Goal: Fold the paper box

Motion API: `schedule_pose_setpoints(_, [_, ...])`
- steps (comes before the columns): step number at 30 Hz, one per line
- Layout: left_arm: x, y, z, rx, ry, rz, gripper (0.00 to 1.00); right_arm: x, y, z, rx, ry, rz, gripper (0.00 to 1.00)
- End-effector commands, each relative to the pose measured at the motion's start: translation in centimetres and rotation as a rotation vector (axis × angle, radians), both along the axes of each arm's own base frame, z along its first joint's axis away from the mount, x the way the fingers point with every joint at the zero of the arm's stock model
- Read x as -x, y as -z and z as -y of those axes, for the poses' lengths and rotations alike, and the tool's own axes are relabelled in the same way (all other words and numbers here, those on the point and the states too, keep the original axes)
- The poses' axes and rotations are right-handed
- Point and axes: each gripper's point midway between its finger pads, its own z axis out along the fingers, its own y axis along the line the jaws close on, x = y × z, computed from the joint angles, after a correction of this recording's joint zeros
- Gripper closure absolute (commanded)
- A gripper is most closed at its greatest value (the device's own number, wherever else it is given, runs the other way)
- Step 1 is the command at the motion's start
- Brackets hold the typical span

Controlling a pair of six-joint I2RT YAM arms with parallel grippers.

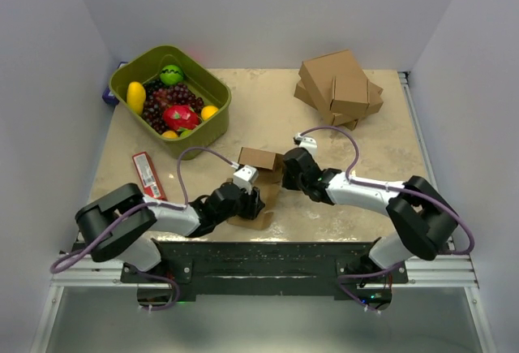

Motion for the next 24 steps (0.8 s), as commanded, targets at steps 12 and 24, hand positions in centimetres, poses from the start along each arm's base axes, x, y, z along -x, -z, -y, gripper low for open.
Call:
schedule_pose_setpoints(12, [0.5,4.2,-1.8,-0.033,-0.095,-0.06,0.55,-4.3,-0.6,0.7,-0.008,0.084,0.145,1.0])
schedule_pose_setpoints(24, [0.9,4.7,-2.0,-0.038,-0.084,-0.078,0.55,-5.3,-1.2,-1.6,-0.097,-0.033,0.195,1.0])
